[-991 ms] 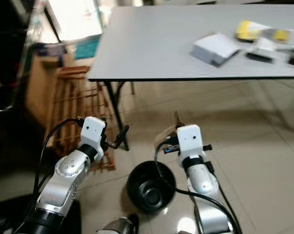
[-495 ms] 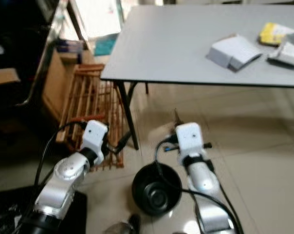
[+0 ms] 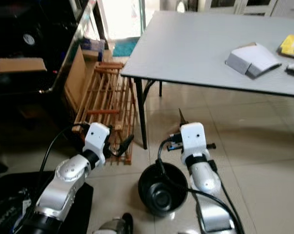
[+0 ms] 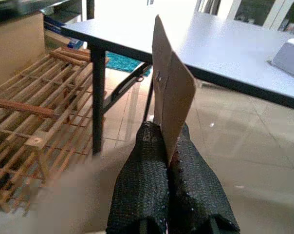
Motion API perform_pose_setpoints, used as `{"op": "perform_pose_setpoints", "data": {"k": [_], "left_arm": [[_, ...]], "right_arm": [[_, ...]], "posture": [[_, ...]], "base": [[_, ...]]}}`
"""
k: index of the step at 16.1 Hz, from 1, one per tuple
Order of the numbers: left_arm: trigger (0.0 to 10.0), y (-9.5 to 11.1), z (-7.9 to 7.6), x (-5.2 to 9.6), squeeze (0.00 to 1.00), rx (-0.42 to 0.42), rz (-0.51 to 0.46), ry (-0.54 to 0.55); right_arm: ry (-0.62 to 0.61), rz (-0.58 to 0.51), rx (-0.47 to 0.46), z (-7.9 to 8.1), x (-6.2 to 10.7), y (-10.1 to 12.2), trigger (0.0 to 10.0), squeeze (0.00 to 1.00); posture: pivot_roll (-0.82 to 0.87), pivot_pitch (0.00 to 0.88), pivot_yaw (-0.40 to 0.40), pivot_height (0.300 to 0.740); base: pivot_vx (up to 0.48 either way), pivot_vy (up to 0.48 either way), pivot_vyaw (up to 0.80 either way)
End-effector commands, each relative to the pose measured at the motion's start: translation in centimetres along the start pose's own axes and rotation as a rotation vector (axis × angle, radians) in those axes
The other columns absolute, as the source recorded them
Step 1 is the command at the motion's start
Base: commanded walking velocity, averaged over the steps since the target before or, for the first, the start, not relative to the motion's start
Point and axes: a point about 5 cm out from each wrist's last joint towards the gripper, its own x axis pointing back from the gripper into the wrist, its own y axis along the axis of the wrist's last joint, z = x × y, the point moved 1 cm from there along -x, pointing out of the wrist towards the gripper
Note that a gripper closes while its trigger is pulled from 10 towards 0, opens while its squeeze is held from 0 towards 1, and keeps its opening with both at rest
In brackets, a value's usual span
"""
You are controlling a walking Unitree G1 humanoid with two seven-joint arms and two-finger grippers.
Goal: Picking trash to rubbish bin
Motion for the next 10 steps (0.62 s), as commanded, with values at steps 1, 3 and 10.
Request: {"op": "perform_pose_setpoints", "data": {"k": [1,3,10], "left_arm": [[10.0,0.25,0.08,0.09,0.0,0.004,-0.009,-0.008],[10.0,0.21,-0.07,0.11,0.0,0.003,-0.008,-0.014],[10.0,0.0,-0.75,0.17,0.0,0.021,-0.009,-0.084]], "right_arm": [[-0.01,0.023,0.006,-0.17,0.15,-0.54,10.0,0.0],[-0.016,0.033,0.0,-0.25,0.16,-0.66,10.0,0.0],[-0.016,0.044,-0.006,-0.05,0.01,-0.97,10.0,0.0]], "posture": [[-0.02,0.14,0.051,0.74],[-0.02,0.14,0.051,0.74],[-0.02,0.139,0.056,0.74]], "base": [[0.0,0.0,0.0],[0.0,0.0,0.0],[0.0,0.0,0.0]]}}
